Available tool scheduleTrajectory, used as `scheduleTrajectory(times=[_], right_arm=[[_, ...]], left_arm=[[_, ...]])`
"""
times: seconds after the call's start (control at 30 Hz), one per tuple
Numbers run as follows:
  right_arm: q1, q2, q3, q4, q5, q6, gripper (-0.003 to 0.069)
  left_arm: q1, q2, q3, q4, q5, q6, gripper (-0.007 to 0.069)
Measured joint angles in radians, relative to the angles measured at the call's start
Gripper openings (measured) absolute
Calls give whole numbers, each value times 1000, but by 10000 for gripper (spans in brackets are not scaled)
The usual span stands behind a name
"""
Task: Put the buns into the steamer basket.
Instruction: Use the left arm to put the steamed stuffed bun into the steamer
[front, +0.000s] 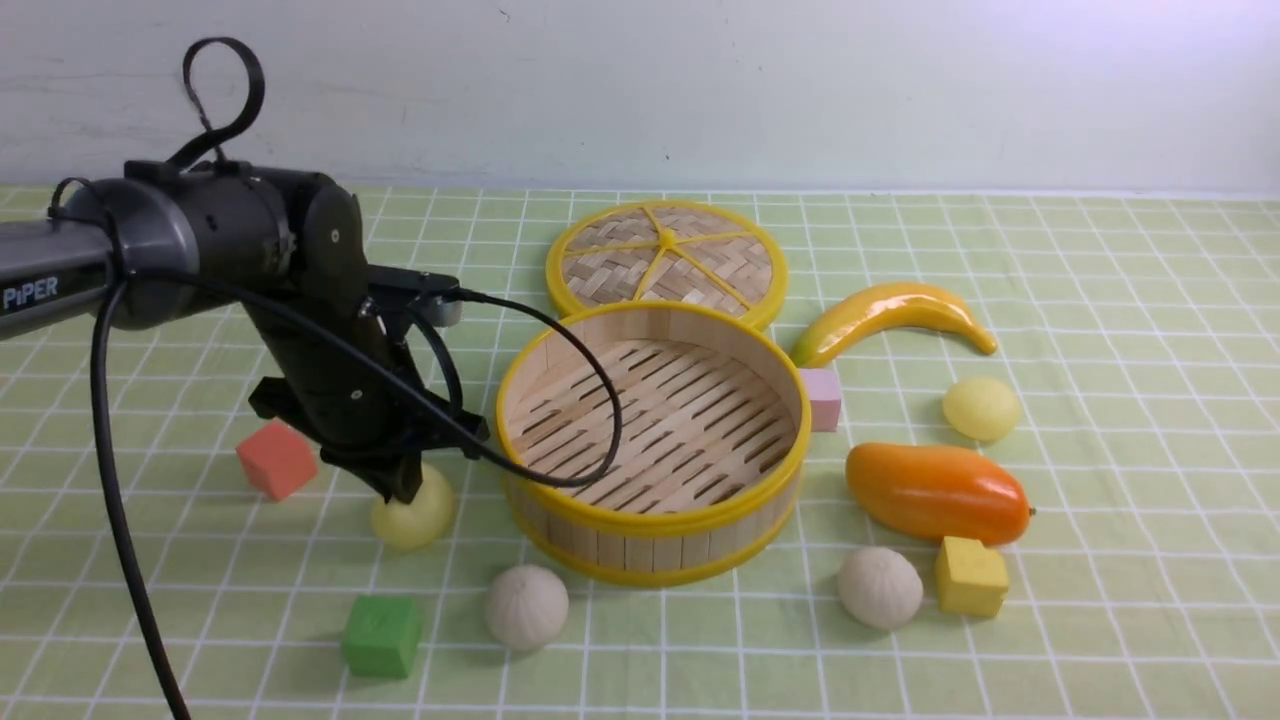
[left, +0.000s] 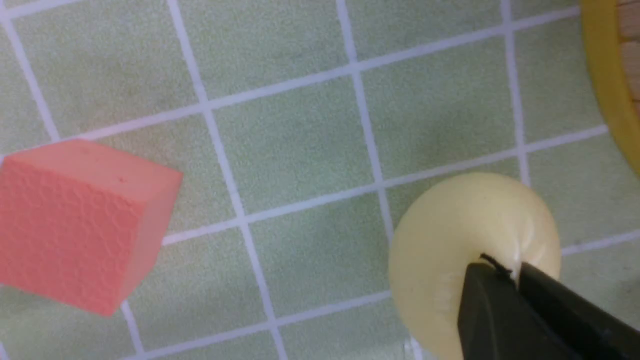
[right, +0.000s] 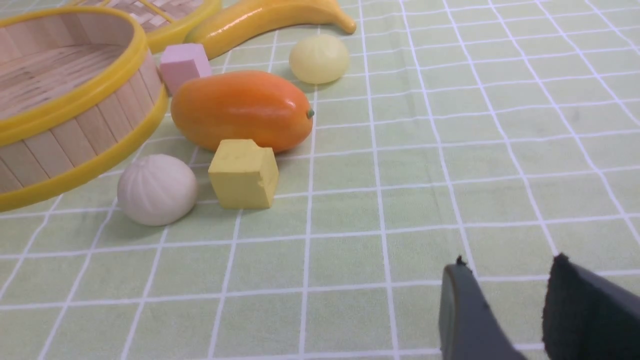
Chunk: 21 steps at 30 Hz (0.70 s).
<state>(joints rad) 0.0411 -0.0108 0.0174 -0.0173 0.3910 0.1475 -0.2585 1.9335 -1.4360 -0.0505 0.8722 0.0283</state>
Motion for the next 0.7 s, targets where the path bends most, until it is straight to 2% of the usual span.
scheduleTrajectory(times=[0.27,0.47,0.6,0.7], right_arm=[[0,0,0,0,0,0,239],[0,0,0,0,0,0,239],[0,0,0,0,0,0,239],[0,0,0,0,0,0,239]], left_arm=[[-8,-139,-14,-75,39,18,-13],[-135,-128,-140,-143,25,50,-13],[-167,-41,-201,-128,-13,5,-13],[-169,85,-270,-19,-31,-99,5]])
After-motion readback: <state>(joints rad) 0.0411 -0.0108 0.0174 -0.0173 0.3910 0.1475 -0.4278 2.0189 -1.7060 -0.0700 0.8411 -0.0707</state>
